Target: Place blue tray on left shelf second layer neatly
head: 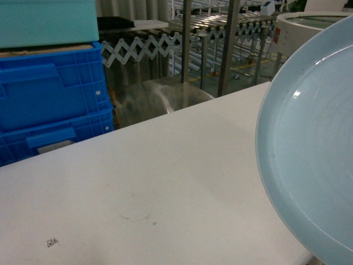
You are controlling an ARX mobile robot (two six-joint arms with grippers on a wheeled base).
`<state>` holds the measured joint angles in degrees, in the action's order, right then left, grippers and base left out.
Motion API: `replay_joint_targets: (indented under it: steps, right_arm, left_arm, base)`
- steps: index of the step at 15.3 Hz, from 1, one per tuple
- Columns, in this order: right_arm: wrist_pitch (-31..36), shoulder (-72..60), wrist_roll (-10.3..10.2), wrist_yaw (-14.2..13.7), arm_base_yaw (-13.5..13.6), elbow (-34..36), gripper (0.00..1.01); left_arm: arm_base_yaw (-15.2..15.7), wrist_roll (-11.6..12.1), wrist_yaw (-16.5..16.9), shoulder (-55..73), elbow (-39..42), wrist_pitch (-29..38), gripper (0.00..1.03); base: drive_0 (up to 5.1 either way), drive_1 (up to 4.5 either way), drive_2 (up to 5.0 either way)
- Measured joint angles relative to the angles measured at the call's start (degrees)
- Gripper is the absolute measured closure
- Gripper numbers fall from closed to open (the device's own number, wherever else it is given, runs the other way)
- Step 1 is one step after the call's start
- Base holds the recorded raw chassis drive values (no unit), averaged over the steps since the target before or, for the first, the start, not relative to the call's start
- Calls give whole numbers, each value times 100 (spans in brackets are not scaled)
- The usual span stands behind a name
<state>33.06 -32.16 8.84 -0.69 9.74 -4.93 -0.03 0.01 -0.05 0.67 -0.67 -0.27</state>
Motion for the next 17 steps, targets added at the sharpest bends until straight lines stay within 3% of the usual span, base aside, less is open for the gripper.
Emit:
replay_joint_targets:
  steps: [17]
  right_arm:
    - [0, 0, 2, 0, 0, 0, 99]
  left_arm:
    - [0, 0, 4, 0, 0, 2, 5]
  base:
    - [-154, -154, -154]
